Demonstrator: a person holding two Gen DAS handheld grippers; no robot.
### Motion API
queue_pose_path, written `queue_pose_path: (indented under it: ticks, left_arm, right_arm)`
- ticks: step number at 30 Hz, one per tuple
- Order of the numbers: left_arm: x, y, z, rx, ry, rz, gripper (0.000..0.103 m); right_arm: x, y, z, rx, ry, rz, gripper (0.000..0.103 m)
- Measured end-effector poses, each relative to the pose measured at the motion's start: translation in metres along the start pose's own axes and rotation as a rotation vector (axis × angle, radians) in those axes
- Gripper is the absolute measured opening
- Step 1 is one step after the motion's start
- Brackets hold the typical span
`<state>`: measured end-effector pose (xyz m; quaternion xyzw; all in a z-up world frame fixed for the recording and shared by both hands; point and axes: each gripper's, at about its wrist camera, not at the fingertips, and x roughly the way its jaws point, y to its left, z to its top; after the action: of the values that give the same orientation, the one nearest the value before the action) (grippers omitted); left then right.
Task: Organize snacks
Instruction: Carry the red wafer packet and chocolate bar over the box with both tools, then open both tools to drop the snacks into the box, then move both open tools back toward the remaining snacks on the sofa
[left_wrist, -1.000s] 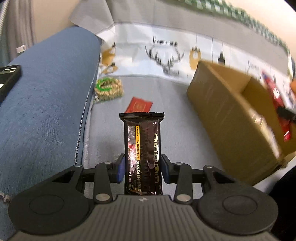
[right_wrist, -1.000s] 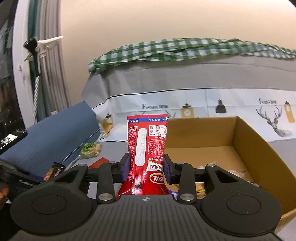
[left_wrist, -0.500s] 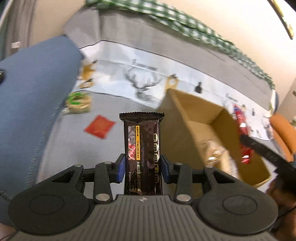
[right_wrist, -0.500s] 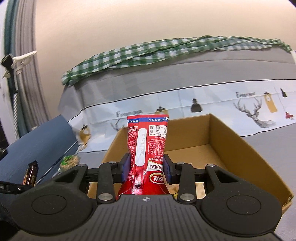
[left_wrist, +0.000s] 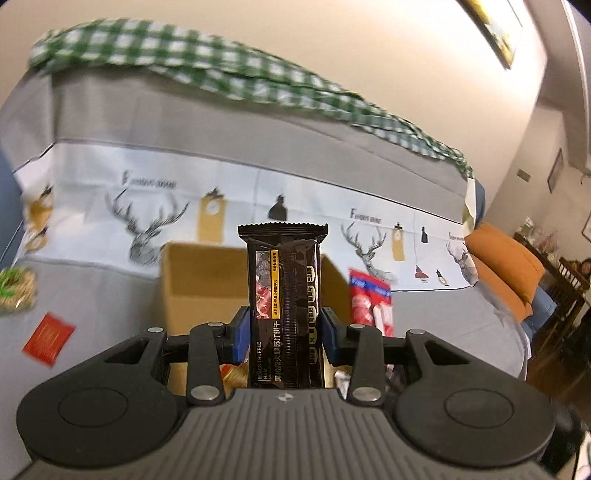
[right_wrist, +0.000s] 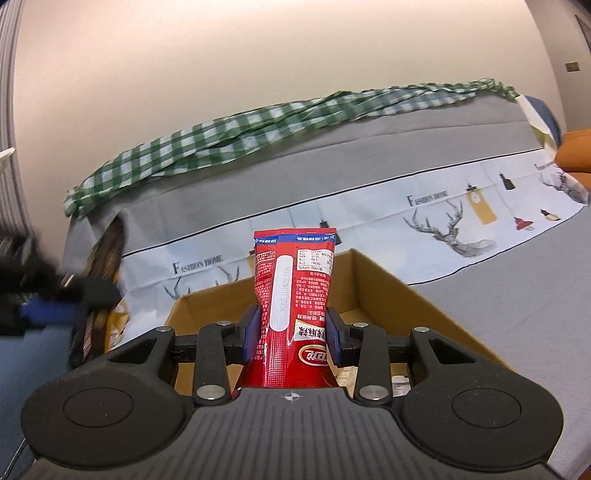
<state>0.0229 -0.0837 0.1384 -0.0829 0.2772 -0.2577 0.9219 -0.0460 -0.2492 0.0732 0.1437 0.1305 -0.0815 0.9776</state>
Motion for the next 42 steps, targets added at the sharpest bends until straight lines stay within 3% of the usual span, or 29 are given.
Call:
queue_pose_path:
  ticks: [4, 6, 7, 10, 11, 18, 22, 24, 28, 33, 36, 37, 42]
  left_arm:
    - [0.016, -0.014, 0.01, 0.018, -0.007, -0.003, 0.043]
    - [0.019, -0.016, 0.014, 0.038, -0.018, -0.002, 0.052]
    - [0.019, -0.017, 0.015, 0.052, -0.021, -0.012, 0.064]
    - [0.008, -0.013, 0.014, 0.065, -0.059, -0.041, 0.077]
    - [0.004, -0.009, 0.011, 0.065, -0.074, -0.044, 0.078]
    - [-0.029, 0.031, -0.025, 0.039, -0.185, -0.001, 0.078]
    - [-0.041, 0.066, -0.043, 0.011, -0.169, 0.006, 0.078]
    - [-0.042, 0.083, -0.047, 0.013, -0.152, 0.041, 0.078]
    - [-0.027, 0.121, -0.048, -0.019, -0.037, 0.117, 0.078]
    - [0.005, 0.155, -0.046, 0.001, 0.073, 0.338, 0.082]
    - [0.032, 0.165, -0.037, 0.057, 0.122, 0.47, 0.096]
    - [0.039, 0.169, -0.034, 0.059, 0.122, 0.497, 0.103]
    - [0.048, 0.193, -0.032, -0.02, 0.021, 0.507, 0.103]
  right_arm:
    - [-0.002, -0.002, 0.0, 0.007, -0.02, -0.021, 0.038]
    - [-0.003, -0.002, 0.0, 0.008, -0.029, -0.033, 0.041]
    - [-0.002, -0.001, -0.001, 0.006, -0.022, -0.034, 0.043]
    - [0.0, 0.003, -0.003, -0.016, -0.012, -0.072, 0.075]
    - [-0.001, 0.004, -0.003, -0.021, -0.018, -0.069, 0.079]
    - [-0.001, 0.013, -0.006, -0.051, 0.007, -0.053, 0.079]
    - [-0.004, 0.021, -0.009, -0.082, 0.013, -0.034, 0.079]
    - [-0.007, 0.026, -0.01, -0.106, 0.0, -0.034, 0.079]
    - [-0.011, 0.033, -0.013, -0.137, -0.016, -0.037, 0.079]
    - [-0.014, 0.04, -0.016, -0.165, -0.019, -0.03, 0.079]
    - [-0.016, 0.043, -0.017, -0.19, -0.024, -0.017, 0.079]
    - [-0.017, 0.043, -0.017, -0.196, -0.025, -0.015, 0.079]
    - [-0.02, 0.042, -0.017, -0.206, -0.017, -0.011, 0.077]
